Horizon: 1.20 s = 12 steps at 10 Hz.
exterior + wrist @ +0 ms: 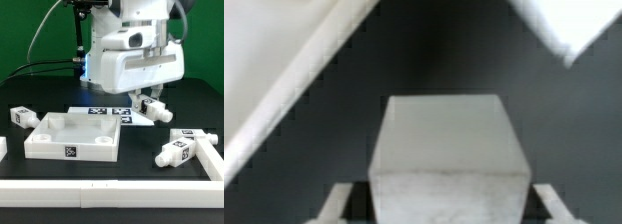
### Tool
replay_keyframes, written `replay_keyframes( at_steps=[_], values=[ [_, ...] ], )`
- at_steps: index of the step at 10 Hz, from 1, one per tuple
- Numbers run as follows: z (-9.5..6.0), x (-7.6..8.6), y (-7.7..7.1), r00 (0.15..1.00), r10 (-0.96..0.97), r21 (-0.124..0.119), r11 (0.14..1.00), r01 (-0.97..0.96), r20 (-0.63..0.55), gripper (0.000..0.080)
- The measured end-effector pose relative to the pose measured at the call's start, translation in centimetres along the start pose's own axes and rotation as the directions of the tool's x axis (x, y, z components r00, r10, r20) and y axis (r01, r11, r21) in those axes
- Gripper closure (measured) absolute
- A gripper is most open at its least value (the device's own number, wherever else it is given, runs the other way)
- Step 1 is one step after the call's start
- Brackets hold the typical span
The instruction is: Assemble square table
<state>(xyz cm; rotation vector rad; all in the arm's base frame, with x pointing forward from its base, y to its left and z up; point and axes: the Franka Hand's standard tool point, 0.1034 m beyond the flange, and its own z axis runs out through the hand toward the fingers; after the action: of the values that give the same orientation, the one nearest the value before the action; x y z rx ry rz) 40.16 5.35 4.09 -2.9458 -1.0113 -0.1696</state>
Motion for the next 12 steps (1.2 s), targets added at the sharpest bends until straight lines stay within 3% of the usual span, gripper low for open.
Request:
replay_keyframes(
  at_steps=[4, 7, 10, 11, 12],
  values=[
    [0.3, -0.5, -0.1, 1.0, 0.007, 0.004, 1.0, -0.007, 0.005, 0.0517],
    [2.9, -2.6, -2.1, 1.0, 0.017, 0.018, 1.0, -0.017, 0.002, 0.0517],
    [2.9, -2.5, -2.0, 1.0, 0.017, 0.015, 1.0, -0.017, -0.004, 0.0504],
    [2.9, -2.4, -2.0, 1.0, 0.016, 0.014, 1.0, -0.016, -0.005, 0.0304],
    [2.2, -1.9, -2.1, 1.0, 0.002, 0.018, 1.0, -0.002, 0.006, 0.0304]
  ],
)
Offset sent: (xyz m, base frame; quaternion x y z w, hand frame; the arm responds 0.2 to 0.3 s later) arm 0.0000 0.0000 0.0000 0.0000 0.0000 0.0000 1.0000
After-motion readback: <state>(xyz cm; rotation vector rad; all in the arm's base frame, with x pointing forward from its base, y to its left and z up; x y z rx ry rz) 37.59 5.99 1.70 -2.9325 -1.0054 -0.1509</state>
